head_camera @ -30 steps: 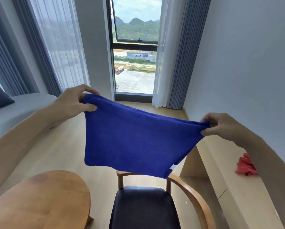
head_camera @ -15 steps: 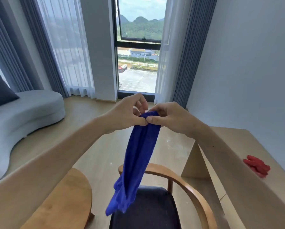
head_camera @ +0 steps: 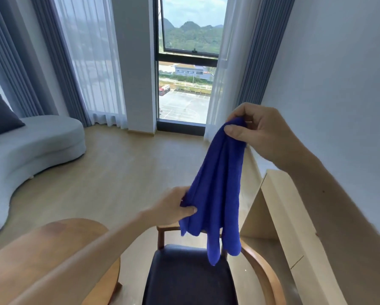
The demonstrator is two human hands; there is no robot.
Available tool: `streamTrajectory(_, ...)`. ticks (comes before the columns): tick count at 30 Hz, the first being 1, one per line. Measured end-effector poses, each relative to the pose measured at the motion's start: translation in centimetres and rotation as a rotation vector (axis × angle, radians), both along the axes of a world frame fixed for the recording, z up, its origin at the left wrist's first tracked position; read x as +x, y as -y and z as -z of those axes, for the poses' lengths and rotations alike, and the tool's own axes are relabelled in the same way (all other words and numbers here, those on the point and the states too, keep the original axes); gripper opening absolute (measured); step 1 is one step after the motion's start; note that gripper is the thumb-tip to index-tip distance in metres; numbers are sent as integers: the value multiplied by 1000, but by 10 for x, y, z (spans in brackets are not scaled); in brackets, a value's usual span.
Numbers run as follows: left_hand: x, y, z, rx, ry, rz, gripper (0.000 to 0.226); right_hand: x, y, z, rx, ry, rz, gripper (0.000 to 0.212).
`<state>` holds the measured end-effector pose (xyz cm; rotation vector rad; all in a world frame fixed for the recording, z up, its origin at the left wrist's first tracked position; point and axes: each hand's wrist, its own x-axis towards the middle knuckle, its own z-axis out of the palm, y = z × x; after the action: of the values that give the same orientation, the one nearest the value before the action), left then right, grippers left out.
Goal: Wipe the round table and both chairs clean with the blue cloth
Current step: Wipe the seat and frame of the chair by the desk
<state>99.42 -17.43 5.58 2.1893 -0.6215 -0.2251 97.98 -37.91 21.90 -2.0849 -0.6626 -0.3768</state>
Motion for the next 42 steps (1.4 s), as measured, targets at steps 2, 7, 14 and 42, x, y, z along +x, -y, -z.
streamTrajectory(2,2,-4,11,45,17,-2,22,-2,14,-8,20,11,22,22)
streamTrajectory(7,12,-21,20,171,127,-93,21,-3,51,-10,70,11,135,21)
streamTrajectory(14,10,-38,6,28,47,-243,17,-7,80,6,65,-22,251,21)
streamTrajectory(42,6,-83,-71,470,845,129,20,-13,45,81,-288,11,94,16)
